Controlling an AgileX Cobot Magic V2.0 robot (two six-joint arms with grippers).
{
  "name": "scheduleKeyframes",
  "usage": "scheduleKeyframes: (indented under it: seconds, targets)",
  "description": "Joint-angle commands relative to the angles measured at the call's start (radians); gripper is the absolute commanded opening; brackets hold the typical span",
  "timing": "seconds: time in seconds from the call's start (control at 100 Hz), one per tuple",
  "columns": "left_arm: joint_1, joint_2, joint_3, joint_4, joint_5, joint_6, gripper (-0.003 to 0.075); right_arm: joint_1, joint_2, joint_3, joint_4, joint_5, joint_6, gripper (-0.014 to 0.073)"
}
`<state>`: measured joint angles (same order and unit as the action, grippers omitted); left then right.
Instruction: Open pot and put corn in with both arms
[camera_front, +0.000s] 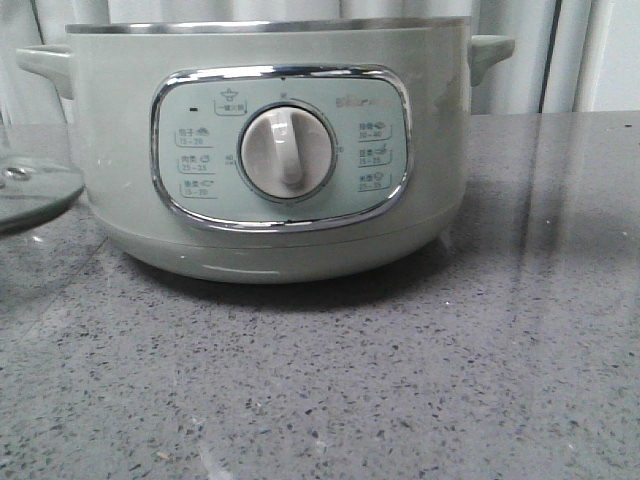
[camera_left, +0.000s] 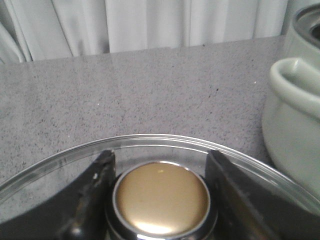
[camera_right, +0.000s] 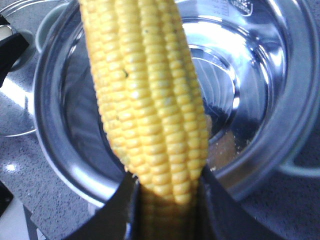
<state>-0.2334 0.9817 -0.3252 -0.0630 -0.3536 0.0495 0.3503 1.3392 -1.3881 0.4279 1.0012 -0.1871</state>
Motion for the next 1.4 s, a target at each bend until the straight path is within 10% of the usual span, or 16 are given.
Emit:
scheduleKeyframes:
  seconds: [0.0,0.11,0.35,0.54,0.79,1.01,1.18,1.39]
  targets:
    - [-0.006,0.019,-0.034,-0.003,-0.15,-0.007,-0.002,0.007,0.014,-0.05,0.03,-0.065,-0.017,-0.0051]
    - [-0.006,0.055,-0.034,-0.003,-0.155,-0.007,-0.002,0.009,0.053,-0.053,0.03,-0.104,-0.019,0.0]
    - [-0.006,0.107,-0.034,-0.003,-0.189,-0.007,-0.002,0.009,0.074,-0.053,0.03,-0.135,-0.018,0.0395]
    - [-0.006,0.126,-0.034,-0.003,-0.189,-0.007,0.0024,0.009,0.074,-0.053,0.03,-0.138,-0.018,0.0399]
    - [-0.006,0.126,-0.034,-0.005,-0.189,-0.007,0.0382,0.009,0.074,-0.053,0.03,-0.124,-0.018,0.0399]
    - [-0.006,0.122,-0.034,-0.007,-0.194,-0.007,0.0391,0.009,0.066,-0.053,0.03,-0.124,-0.018,0.0399]
    - [-0.006,0.029,-0.034,-0.007,-0.194,-0.007,0.0388,0.009,0.038,-0.053,0.02,-0.102,-0.018,0.0306]
    - [-0.006,-0.22,-0.034,-0.007,-0.087,-0.007,0.037,0.009,-0.037,-0.053,-0.068,-0.098,-0.022,-0.0074]
